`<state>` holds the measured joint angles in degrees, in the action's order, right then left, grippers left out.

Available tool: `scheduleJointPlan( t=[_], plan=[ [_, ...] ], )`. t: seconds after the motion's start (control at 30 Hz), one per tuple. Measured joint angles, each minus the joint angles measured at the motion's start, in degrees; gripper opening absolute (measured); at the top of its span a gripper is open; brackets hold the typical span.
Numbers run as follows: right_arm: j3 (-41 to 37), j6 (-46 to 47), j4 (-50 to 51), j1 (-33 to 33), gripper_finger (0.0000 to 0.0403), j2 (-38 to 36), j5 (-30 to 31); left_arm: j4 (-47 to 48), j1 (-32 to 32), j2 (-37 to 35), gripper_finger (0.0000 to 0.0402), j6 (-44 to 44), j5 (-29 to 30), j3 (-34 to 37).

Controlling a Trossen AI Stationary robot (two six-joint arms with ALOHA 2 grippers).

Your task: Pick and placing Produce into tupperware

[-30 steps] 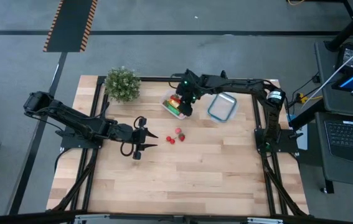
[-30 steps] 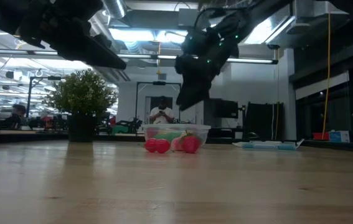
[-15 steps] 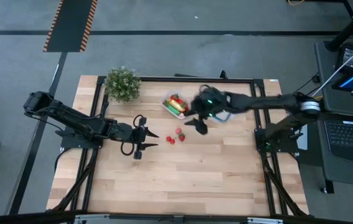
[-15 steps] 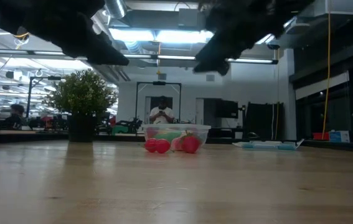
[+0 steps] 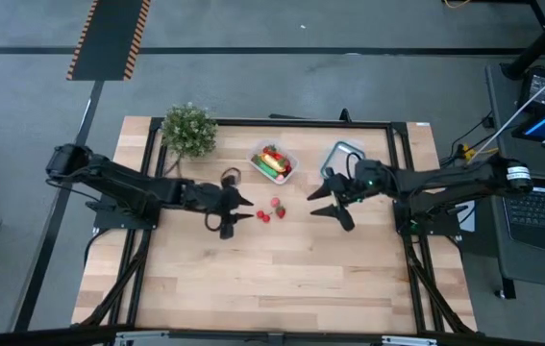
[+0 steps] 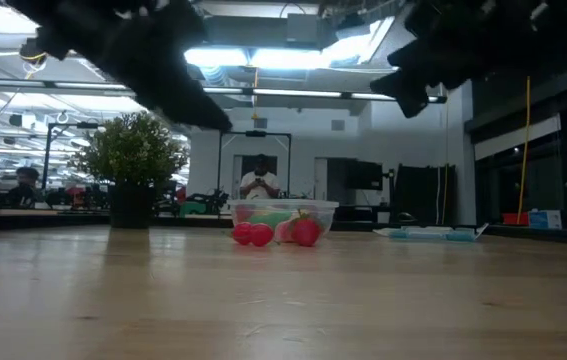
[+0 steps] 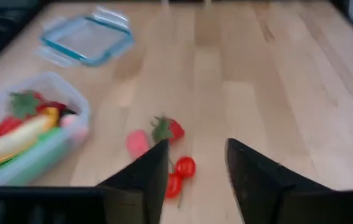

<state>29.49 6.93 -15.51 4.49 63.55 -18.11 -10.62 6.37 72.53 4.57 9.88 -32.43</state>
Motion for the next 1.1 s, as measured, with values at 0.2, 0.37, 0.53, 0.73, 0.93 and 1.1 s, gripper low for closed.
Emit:
scheduleJointPlan(
  t=[0.2, 0.37, 0.53, 0.73, 0.93, 1.1],
  plan=[
    [-2.9, 0.3, -2.0, -0.3, 0.0225, -0.4, 0.0, 14.1, 0.0, 9.1, 0.0151, -5.0, 1.4, -9.4],
    [-3.1, -0.7, -2.0, -0.2, 0.0225, -0.4, 0.0, 22.7, 0.4, 13.8, 0.0151, -9.9, 2.7, -16.5],
    [-3.1, -2.9, -1.9, -0.2, 0.0225, -0.4, 0.0, 26.7, 0.5, 16.8, 0.0151, -15.2, 2.1, -19.6],
    [-3.1, -3.1, -1.8, -0.2, 0.0225, -0.4, 0.0, 28.1, 0.4, 20.2, 0.0151, -20.5, -0.8, -21.3],
    [-3.1, -3.1, -1.2, -0.2, 0.0225, -0.3, 0.0, 28.3, 0.1, 23.7, 0.0151, -23.1, -0.8, -22.4],
    [-3.1, -3.1, -0.9, -0.2, 0.0225, -0.3, 0.0, 28.4, -1.1, 24.7, 0.0151, -23.2, -0.8, -22.4]
  ],
)
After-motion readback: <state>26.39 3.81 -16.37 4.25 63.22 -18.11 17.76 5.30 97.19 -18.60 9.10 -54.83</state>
